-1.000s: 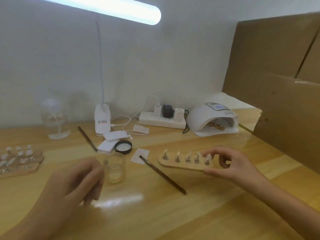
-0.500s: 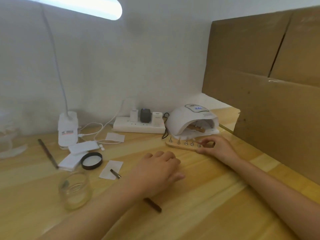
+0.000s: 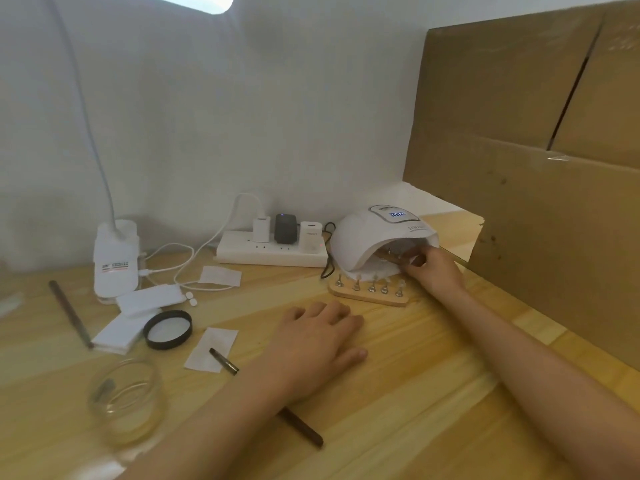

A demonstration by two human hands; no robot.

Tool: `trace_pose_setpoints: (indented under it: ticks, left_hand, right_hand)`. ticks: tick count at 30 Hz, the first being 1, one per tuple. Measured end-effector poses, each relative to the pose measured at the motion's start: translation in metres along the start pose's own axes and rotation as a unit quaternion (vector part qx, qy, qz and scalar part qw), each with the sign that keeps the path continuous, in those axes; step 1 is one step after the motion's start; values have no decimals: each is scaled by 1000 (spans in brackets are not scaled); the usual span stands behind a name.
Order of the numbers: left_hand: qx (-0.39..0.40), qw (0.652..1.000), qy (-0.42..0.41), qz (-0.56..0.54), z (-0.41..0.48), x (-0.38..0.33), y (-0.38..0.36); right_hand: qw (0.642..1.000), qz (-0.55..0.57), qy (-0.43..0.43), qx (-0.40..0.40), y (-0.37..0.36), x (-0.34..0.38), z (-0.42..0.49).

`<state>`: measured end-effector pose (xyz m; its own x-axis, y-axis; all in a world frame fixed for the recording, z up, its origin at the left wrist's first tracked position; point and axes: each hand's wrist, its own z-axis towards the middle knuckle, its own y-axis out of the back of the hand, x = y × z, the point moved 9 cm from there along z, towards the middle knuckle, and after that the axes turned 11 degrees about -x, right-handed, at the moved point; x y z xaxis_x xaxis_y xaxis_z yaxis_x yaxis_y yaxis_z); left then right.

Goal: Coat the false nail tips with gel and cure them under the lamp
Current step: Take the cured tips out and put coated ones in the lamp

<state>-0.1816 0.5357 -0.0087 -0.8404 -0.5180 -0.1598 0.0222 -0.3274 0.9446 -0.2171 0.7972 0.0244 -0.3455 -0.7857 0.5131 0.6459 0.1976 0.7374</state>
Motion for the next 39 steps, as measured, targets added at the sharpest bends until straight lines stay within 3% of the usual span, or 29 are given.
trace_pose_setpoints:
  ticks: [4,8,15,19,28,33,39]
  left_hand:
    - [-4,1000,10,-8,1,0,-3]
    - [-7,1000,9,-7,2,0,-5]
    - [-12,1000,-3,-3,0,0,-3]
    - [-10,1000,-3,-6,0,-1,-3]
    - [-10,1000,-4,-5,-1,-2,-3]
    - [-11,1000,-4,-7,-2,0,-3]
    - [-12,1000,-3,-9,-2,0,-3]
  right_hand:
    - [1000,-19,-5,3,15,-13,-14]
    - [992,-124,17,29,57,-46,-30]
    - [984,-173,-22,-46,108,-98,-40]
    - [981,-167,-63,-78,107,-106,-35]
    - [964,-212,-143,-68,67,-85,-2]
    - [964,-183,-171,-84,52,-76,8]
    - [990,-70,-88,-90,57,-75,5]
